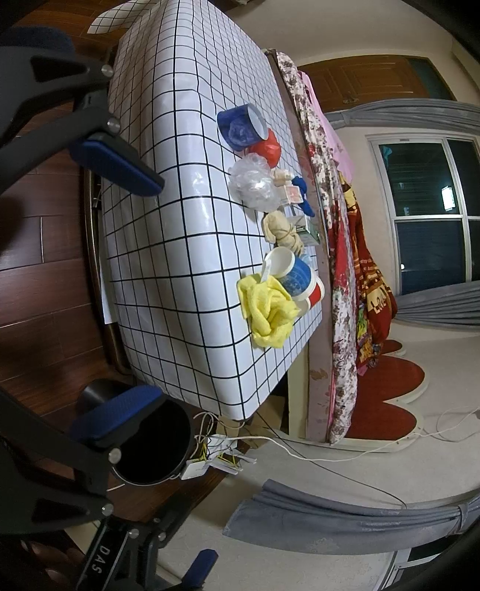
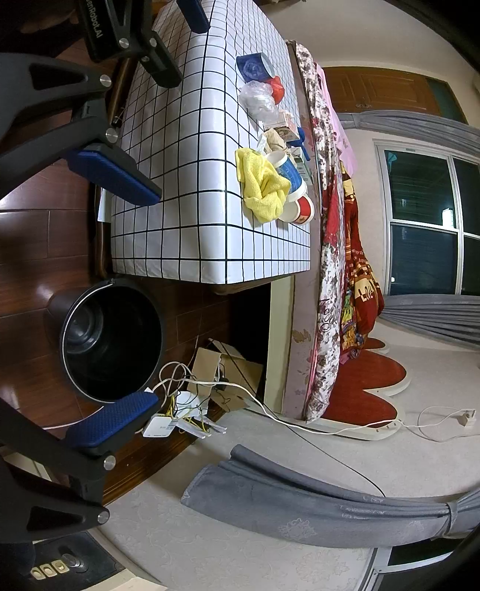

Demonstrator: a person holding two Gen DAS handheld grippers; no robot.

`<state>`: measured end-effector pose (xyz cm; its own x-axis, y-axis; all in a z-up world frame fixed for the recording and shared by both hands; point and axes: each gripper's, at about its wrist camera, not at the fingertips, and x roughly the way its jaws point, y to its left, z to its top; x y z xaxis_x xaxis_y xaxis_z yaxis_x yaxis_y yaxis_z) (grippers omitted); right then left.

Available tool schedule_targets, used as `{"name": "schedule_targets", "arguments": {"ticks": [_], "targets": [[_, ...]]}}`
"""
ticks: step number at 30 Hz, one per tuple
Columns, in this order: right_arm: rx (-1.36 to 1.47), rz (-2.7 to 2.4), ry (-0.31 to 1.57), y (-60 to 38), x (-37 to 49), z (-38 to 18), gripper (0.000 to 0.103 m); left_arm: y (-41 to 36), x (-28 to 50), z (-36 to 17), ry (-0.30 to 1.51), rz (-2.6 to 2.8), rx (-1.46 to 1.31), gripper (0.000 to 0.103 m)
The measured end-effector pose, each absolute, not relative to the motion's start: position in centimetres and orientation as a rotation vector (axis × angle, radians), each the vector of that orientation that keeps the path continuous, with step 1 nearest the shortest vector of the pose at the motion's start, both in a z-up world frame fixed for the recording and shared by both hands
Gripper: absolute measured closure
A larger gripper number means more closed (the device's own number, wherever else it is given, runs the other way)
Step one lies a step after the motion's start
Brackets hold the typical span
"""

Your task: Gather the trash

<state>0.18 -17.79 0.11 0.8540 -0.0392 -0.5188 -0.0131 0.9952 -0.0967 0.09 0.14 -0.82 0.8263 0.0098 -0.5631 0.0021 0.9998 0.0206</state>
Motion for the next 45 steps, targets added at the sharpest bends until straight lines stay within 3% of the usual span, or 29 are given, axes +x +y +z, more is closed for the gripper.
{"name": "schedule_targets", "arguments": {"ticks": [36, 45], "targets": [[-0.111, 0.014, 0.55, -16.2, 0.9, 0.0, 0.001, 0.8, 0.6, -1.2, 0.613, 0.018, 0.002, 0.001], [-0.088, 0.14, 0.586, -15.6, 4.3, 1.3, 0.001, 4.6, 3.5, -0.1, 0.609, 0.048, -0.06, 0.001]]}}
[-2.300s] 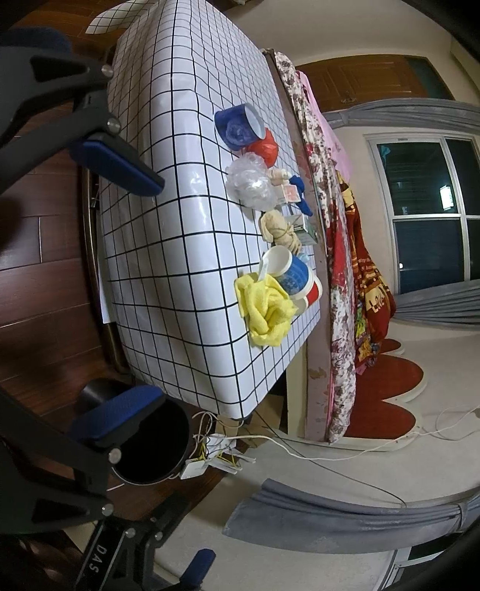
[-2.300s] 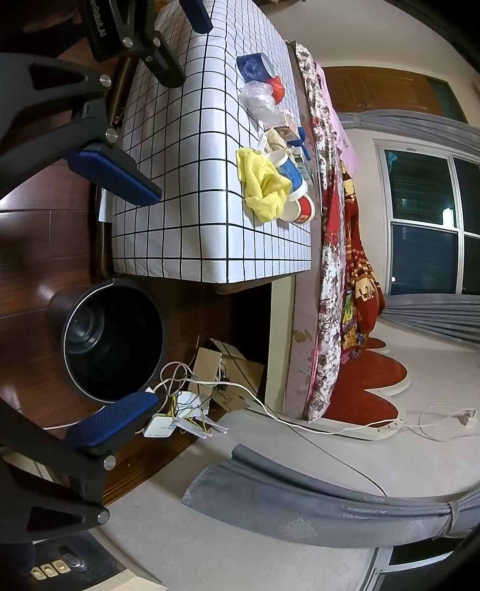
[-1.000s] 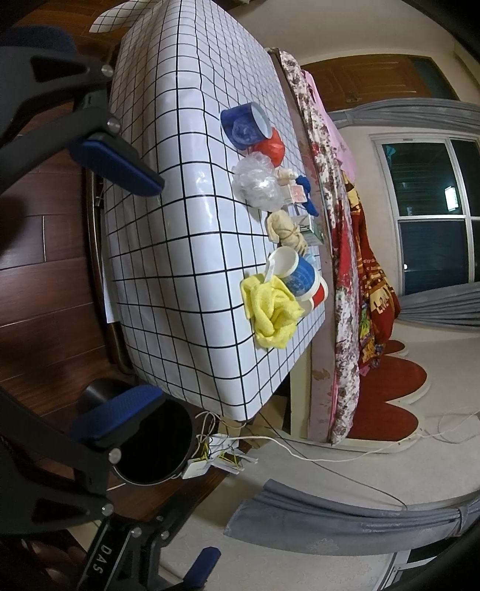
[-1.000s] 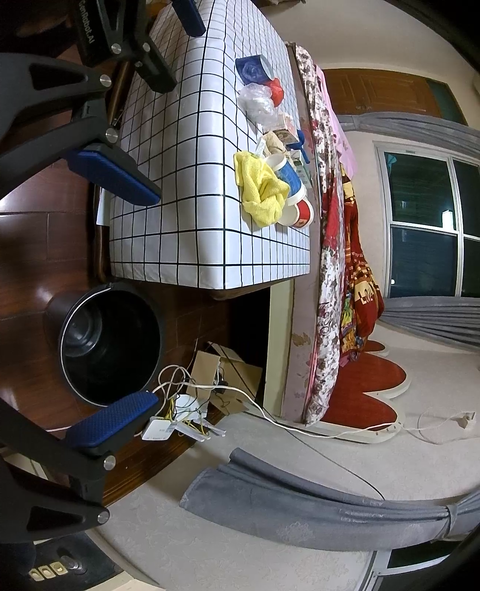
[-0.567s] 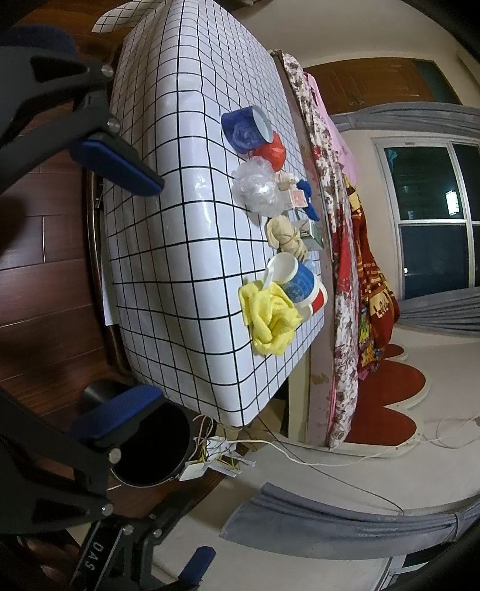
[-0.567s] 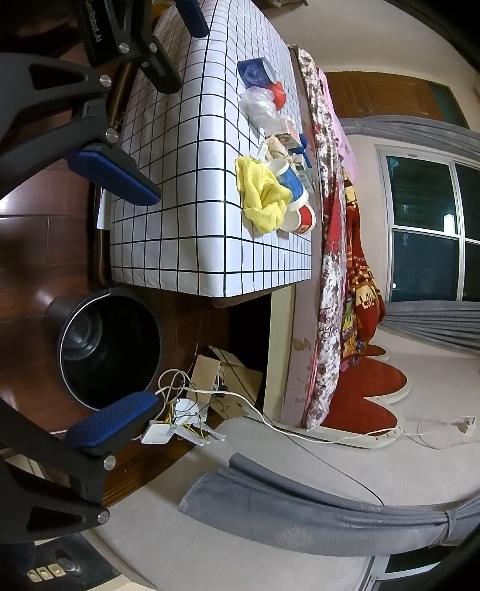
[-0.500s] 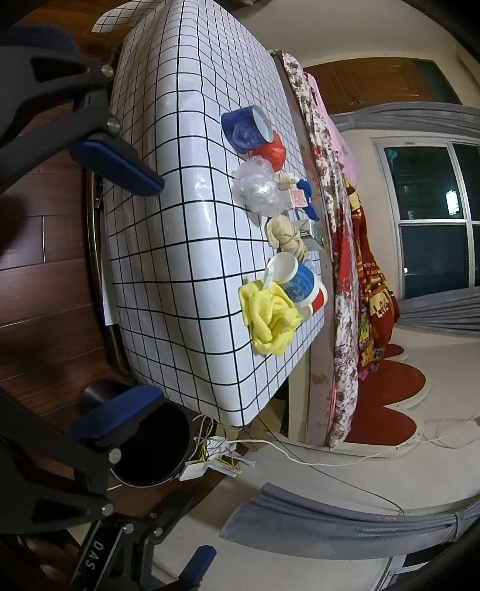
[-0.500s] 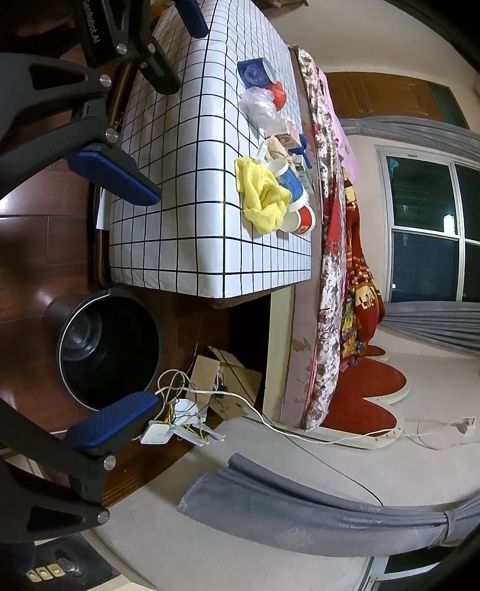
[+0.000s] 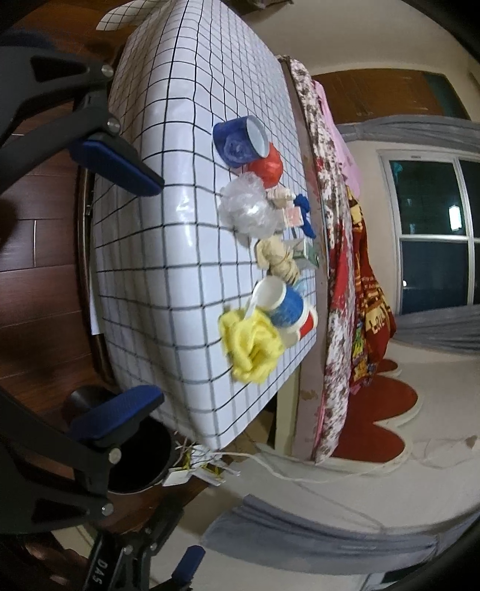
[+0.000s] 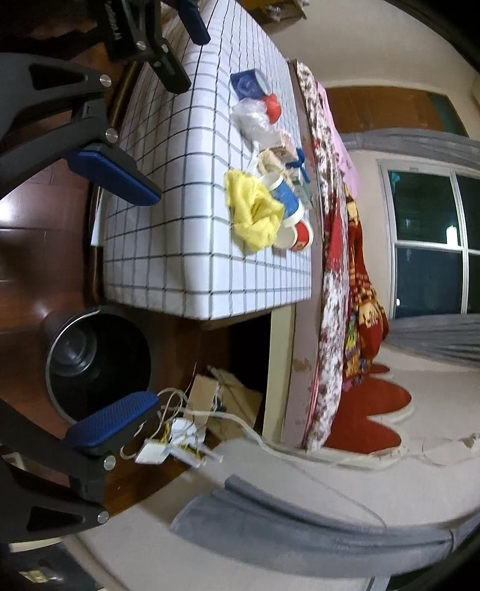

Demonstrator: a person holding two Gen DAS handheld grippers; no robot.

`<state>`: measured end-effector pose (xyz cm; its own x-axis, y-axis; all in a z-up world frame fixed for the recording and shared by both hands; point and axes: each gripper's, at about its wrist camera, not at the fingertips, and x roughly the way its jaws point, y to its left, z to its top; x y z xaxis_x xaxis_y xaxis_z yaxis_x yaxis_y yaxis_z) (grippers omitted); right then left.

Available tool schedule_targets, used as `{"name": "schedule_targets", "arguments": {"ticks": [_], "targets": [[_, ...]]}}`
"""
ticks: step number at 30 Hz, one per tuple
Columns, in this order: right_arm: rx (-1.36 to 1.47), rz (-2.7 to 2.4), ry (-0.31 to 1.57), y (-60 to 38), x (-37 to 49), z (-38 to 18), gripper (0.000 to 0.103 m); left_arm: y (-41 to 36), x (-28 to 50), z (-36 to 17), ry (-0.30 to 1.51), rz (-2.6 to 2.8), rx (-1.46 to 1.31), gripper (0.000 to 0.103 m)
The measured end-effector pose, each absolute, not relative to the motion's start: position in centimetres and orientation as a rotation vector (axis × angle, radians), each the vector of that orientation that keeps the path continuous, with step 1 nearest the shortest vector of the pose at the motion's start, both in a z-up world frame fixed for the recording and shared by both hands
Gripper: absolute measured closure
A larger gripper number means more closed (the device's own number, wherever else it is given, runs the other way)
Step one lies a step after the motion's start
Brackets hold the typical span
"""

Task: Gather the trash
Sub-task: 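Reach the right gripper to the yellow cloth and grasp it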

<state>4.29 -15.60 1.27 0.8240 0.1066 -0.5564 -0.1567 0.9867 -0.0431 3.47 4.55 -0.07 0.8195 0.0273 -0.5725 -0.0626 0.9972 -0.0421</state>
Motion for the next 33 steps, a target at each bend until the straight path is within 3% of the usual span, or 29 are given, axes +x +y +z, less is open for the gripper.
{"name": "schedule_targets", "arguments": {"ticks": [8, 12, 22, 29, 33], "targets": [[-0.107, 0.269, 0.6, -12.7, 11.0, 1.3, 0.001, 9.4, 7.8, -0.2, 0.606, 0.117, -0.114, 0.001], [-0.118, 0.313, 0.623, -10.6, 14.7, 0.6, 0.015, 11.2, 10.7, -0.6, 0.601, 0.167, -0.12, 0.001], [-0.089, 0.363, 0.672, -7.3, 21.2, -1.7, 0.016, 13.1, 16.3, -2.4, 0.652, 0.213, -0.124, 0.001], [-0.092, 0.388, 0.713, -5.8, 23.9, -2.9, 0.018, 14.3, 19.0, -3.5, 0.697, 0.222, -0.128, 0.012], [-0.095, 0.383, 0.731, -5.6, 24.6, -3.6, 0.032, 14.8, 20.0, -4.2, 0.725, 0.207, -0.14, 0.026]]}}
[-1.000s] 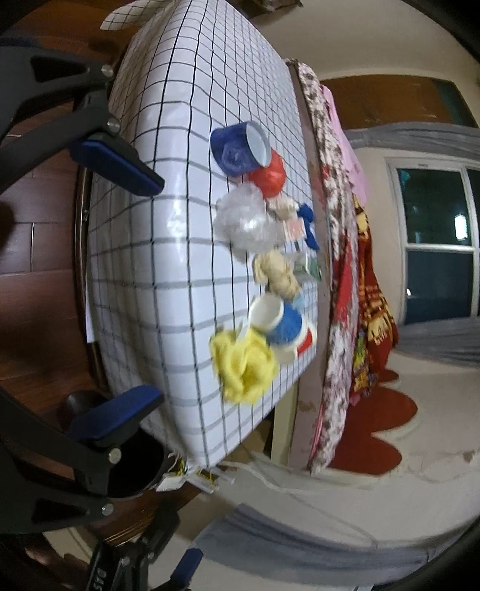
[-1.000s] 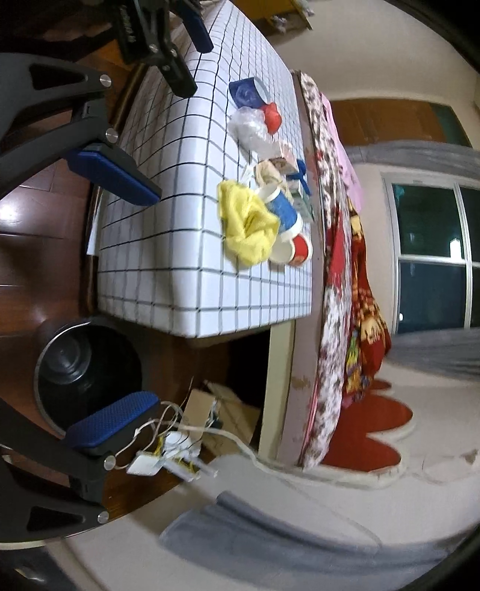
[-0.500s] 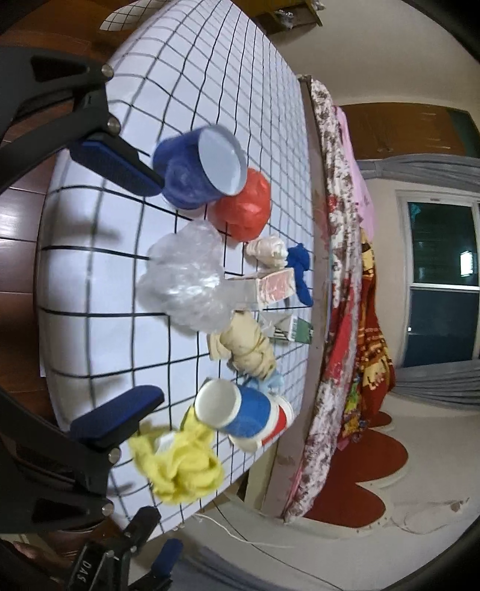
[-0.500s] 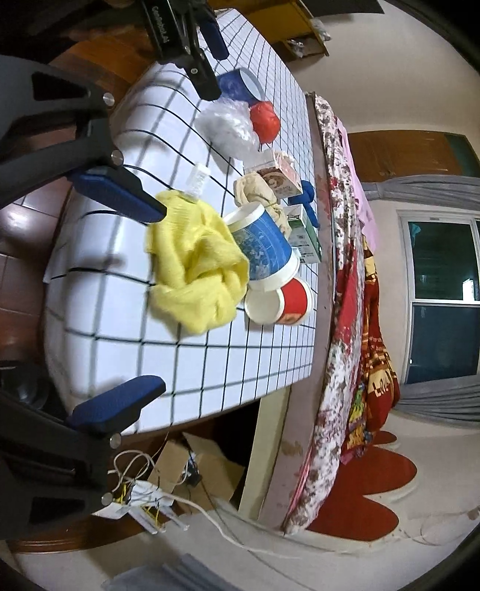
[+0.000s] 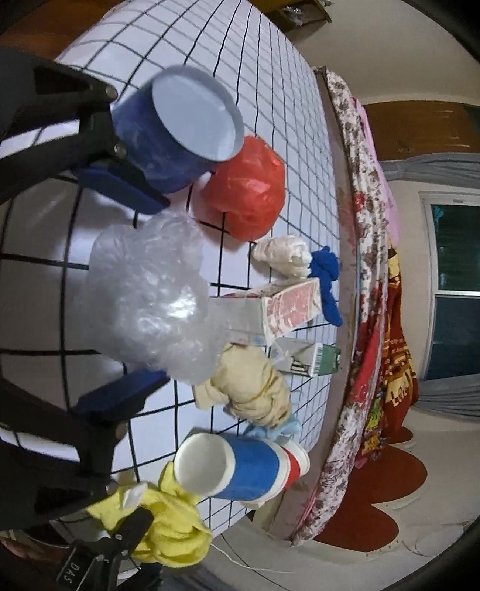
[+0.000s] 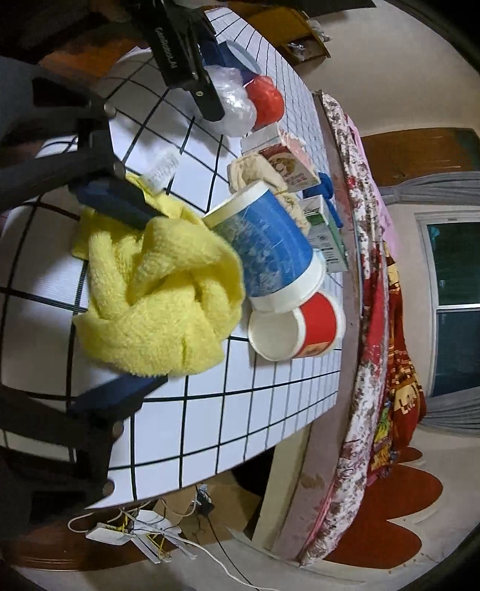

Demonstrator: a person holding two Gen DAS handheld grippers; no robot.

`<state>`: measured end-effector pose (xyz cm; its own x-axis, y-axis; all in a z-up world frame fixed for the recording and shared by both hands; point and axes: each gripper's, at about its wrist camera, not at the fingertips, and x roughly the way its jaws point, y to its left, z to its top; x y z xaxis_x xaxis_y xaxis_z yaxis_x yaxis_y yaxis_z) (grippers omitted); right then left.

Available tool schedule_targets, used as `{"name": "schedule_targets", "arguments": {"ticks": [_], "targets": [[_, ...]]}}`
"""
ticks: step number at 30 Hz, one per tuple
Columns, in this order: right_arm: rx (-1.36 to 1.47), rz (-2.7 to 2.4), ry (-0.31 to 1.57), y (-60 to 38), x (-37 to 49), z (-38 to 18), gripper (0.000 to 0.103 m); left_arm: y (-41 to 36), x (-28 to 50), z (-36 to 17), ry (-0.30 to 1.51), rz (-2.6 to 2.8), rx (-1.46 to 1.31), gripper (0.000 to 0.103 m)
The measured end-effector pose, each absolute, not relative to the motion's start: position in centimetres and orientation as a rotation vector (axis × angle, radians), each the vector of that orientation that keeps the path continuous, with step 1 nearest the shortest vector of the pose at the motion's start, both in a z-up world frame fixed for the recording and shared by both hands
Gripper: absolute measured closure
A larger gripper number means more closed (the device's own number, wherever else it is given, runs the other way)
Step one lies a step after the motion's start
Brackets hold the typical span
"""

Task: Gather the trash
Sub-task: 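Reach the right gripper to the yellow cloth and grasp it, then carry the yellow cloth over the black bin with the right gripper and release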

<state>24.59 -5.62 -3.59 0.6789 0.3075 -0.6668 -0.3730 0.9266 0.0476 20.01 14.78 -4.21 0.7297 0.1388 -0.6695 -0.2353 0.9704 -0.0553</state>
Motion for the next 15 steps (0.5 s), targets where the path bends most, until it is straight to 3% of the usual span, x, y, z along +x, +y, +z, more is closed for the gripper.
{"name": "schedule_targets", "arguments": {"ticks": [1, 2, 3, 4, 5, 6, 9, 15], "targets": [[-0.101, 0.383, 0.727, -5.6, 24.6, -3.7, 0.033, 14.8, 20.2, -4.4, 0.732, 0.198, -0.145, 0.029], [-0.114, 0.382, 0.723, -5.5, 24.6, -3.7, 0.037, 14.7, 20.3, -4.6, 0.74, 0.184, -0.15, 0.04], [-0.124, 0.384, 0.72, -5.5, 24.6, -3.7, 0.047, 14.7, 20.4, -4.7, 0.747, 0.165, -0.153, 0.051], [-0.136, 0.388, 0.714, -5.5, 24.5, -3.7, 0.055, 14.4, 20.4, -4.8, 0.747, 0.15, -0.15, 0.054], [-0.136, 0.4, 0.712, -5.6, 24.3, -3.7, 0.071, 14.3, 20.3, -4.7, 0.745, 0.142, -0.144, 0.059], [-0.123, 0.411, 0.716, -5.9, 24.3, -3.6, 0.075, 14.0, 20.1, -4.5, 0.741, 0.121, -0.146, 0.06], [-0.088, 0.414, 0.708, -7.0, 23.8, -3.1, 0.083, 12.7, 18.6, -3.5, 0.706, 0.081, -0.138, 0.06], [-0.06, 0.404, 0.659, -9.2, 21.8, -1.4, 0.083, 9.4, 16.0, -1.9, 0.668, 0.008, -0.112, 0.06]]}}
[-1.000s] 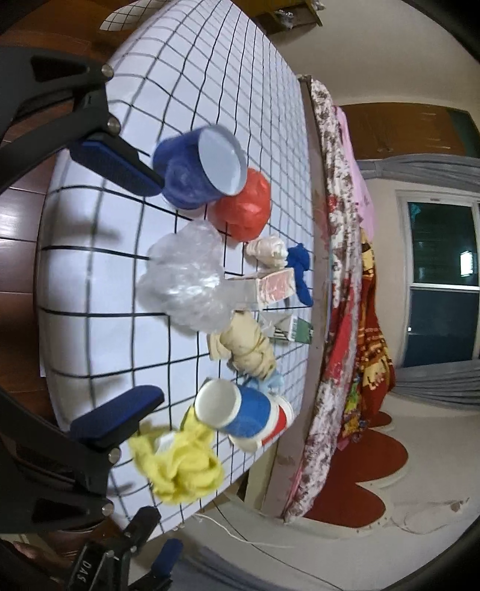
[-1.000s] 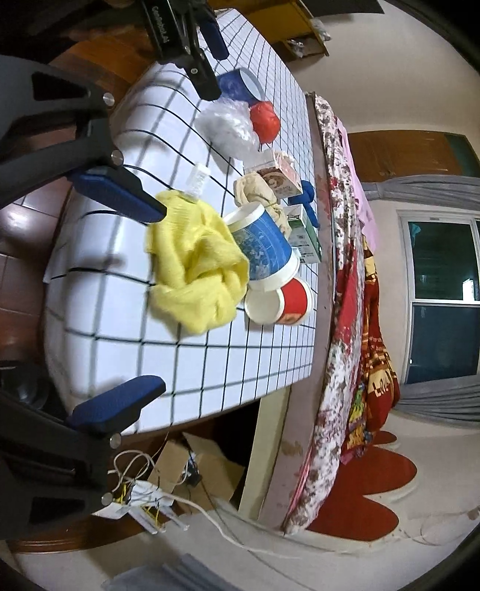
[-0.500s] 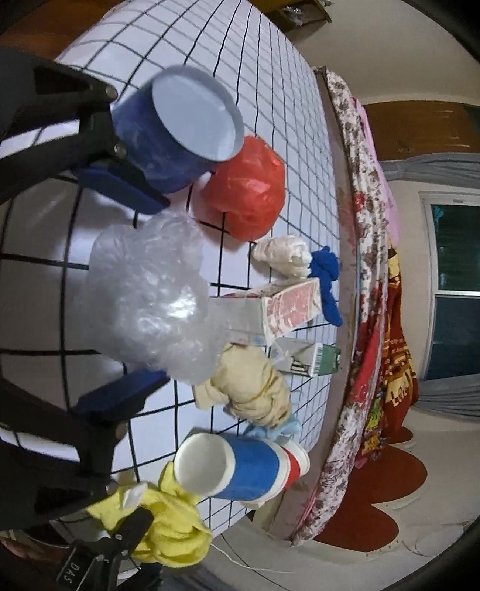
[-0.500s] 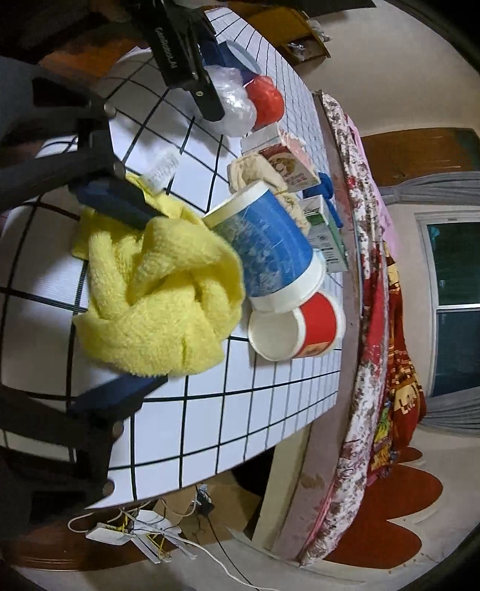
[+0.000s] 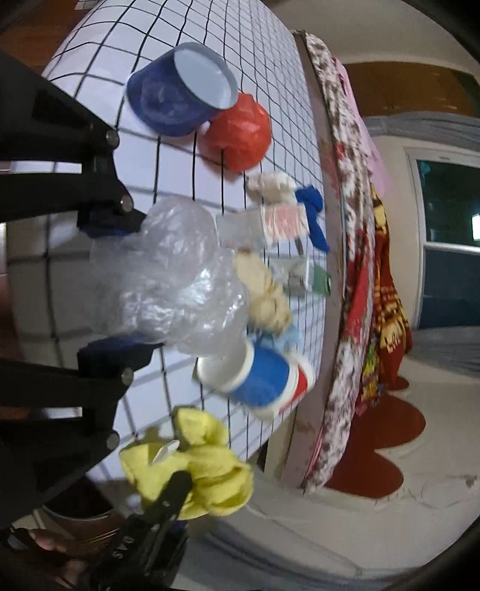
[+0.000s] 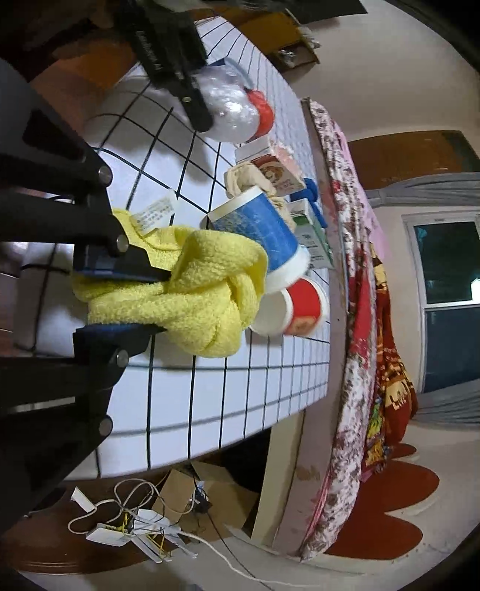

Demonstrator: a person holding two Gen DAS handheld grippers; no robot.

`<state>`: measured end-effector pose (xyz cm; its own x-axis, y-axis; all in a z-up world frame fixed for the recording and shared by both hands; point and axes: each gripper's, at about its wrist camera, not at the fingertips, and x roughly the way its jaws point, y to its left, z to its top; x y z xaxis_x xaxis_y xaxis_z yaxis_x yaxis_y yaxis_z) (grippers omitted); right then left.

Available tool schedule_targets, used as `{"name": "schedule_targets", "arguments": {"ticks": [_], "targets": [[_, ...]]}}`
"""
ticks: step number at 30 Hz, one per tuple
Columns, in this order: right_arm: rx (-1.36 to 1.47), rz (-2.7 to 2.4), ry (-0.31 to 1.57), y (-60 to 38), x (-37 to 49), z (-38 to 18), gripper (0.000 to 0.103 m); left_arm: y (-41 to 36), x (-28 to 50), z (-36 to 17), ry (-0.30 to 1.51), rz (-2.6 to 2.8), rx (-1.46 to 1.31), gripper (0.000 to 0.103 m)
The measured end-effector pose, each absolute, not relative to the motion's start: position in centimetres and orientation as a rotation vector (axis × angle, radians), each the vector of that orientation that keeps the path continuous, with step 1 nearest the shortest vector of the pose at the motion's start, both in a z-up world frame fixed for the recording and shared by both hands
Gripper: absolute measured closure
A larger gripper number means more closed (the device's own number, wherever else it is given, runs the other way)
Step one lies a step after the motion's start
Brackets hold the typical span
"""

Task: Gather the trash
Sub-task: 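Carry the yellow cloth over the black bin with the right gripper and release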

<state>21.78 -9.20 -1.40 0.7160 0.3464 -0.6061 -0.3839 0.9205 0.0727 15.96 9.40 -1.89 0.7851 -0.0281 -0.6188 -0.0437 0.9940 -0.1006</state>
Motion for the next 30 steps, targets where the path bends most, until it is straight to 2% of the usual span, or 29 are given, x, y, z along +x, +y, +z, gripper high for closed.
{"name": "schedule_targets", "arguments": {"ticks": [15, 30], "targets": [[-0.038, 0.255, 0.611, -19.9, 16.0, 0.9, 0.085, 0.7, 13.8, -0.1, 0.648, -0.183, -0.071, 0.06], [0.023, 0.074, 0.695, -30.4, 11.5, -1.8, 0.084, -12.0, 11.0, -0.9, 0.691, -0.455, 0.007, 0.06]]}}
